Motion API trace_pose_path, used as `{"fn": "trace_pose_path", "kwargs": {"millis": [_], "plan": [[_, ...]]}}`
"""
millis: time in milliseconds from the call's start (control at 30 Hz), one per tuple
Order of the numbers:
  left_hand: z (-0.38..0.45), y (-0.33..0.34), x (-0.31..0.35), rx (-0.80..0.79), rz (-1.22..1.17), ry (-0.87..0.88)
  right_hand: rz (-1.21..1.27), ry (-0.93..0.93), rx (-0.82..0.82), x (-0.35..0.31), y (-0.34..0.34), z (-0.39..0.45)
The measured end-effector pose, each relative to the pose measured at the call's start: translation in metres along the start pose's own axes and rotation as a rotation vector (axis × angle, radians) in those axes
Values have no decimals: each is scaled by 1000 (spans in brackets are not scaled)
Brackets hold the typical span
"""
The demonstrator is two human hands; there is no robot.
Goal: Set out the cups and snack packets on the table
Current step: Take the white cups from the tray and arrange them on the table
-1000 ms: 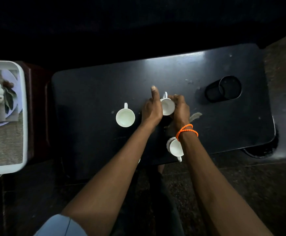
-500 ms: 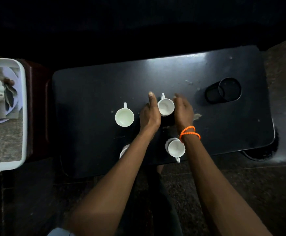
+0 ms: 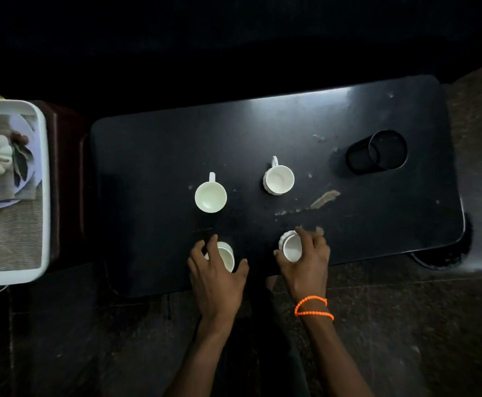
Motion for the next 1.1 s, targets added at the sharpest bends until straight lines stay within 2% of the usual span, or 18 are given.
{"fn": "trace_pose_path", "kwargs": {"millis": [300,433,567,667,900,1100], "plan": [[1,3,-8,7,-45,55,-19,-35,49,-2,5,-3],[5,1,-7,4,8,29,-73,-44,51,-5,9,-1],[19,-26,-4,158,-50,18,-88,-36,152,-17,-8,14],[50,-46,0,223,-154,40,21,-107,221,-41,-25,42],[103,-51,34,104,-135,149,53,-198,96,-98,-9,105],[111,-52,40,107,-132,164,2,-215,134,-96,-8,108]]}}
Point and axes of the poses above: each hand's wrist, its own z-axis towards the middle knuckle, its own y-axis out of the palm, x = y × z, the point moved 10 cm from there along z, towards the middle knuckle, and after that the axes turned 5 degrees about -x, right-handed, at the moved point
